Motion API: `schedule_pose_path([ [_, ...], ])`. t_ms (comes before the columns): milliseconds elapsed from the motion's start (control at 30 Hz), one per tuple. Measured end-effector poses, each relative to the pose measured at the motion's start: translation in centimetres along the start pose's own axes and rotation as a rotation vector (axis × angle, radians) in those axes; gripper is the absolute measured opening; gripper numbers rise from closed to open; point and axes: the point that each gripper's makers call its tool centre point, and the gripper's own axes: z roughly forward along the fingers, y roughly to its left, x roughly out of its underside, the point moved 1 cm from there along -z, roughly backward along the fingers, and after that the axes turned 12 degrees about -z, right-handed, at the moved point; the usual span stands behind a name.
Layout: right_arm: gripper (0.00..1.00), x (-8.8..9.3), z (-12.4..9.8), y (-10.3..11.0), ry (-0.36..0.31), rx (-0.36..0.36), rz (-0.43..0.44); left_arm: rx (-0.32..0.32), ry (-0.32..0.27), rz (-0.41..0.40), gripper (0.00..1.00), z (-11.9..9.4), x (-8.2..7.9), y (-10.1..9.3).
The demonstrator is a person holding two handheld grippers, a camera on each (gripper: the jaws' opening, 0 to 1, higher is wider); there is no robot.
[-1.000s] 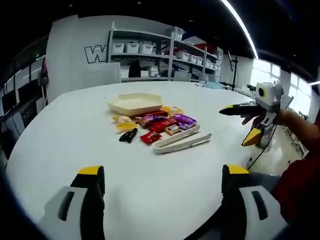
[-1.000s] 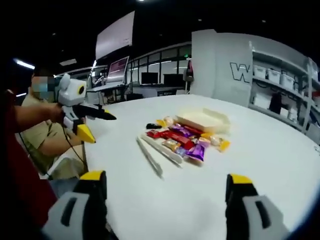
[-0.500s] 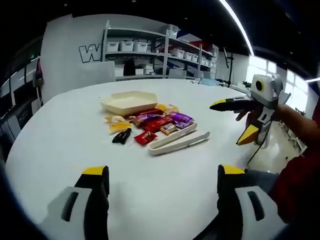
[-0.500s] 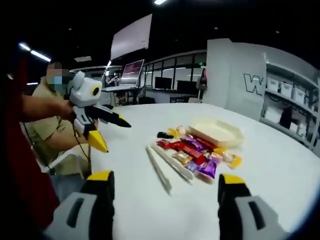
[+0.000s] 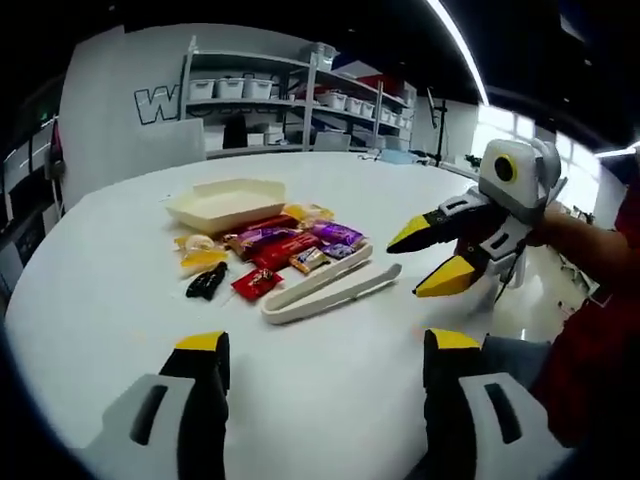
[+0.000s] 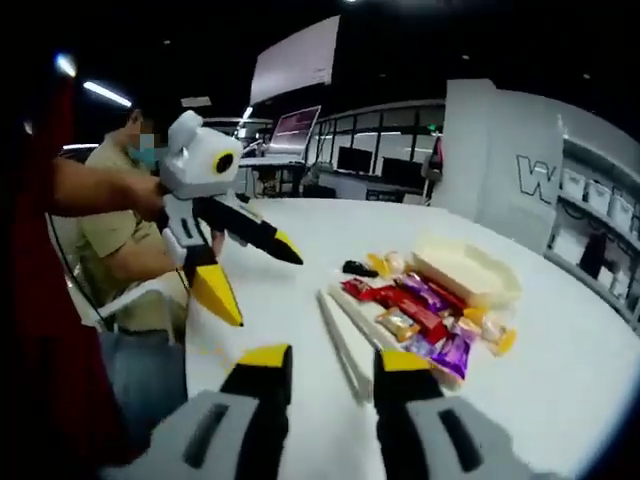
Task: Place the target food into the container with the food tongs after gripping and lifting it, then release it inside without dropping or visibly crushing the food.
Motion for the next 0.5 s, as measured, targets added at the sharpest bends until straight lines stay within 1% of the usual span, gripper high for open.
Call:
schedule_pose_path([
  [67, 0.3, 0.2, 0.2, -0.2, 0.0, 0.001, 0.018, 0.001, 0.005, 0.008, 0.77, 0.1, 0.1, 0.0],
  [100, 0.29, 0.3, 0.3, -0.3, 0.003, 0.002, 0.02, 0.001, 0.007, 0.009, 0.77, 0.2, 0.1, 0.1],
  [267, 0.22, 0.9, 0.8, -0.5, 0.018, -0.006, 0.02, 0.008, 0.007, 0.005, 0.77, 0.4, 0.1, 0.0],
  [333, 0.18, 1.3, 1.0, -0.9, 0.036, 0.002, 0.022, 0.007, 0.008, 0.006, 0.77, 0.5, 0.1, 0.0],
  [400, 0.14, 1.7, 1.2, -0.8, 0.042, -0.016, 0.016, 0.006, 0.009, 0.003, 0.77, 0.6, 0.1, 0.1],
  [467, 0.12, 2.2, 1.4, -1.0, 0.055, -0.021, 0.028, 0.005, 0.01, 0.001, 0.77, 0.6, 0.1, 0.2],
  [500, 0.1, 2.2, 1.4, -1.2, 0.05, -0.019, 0.033, 0.003, 0.009, 0.001, 0.77, 0.5, 0.0, 0.3],
])
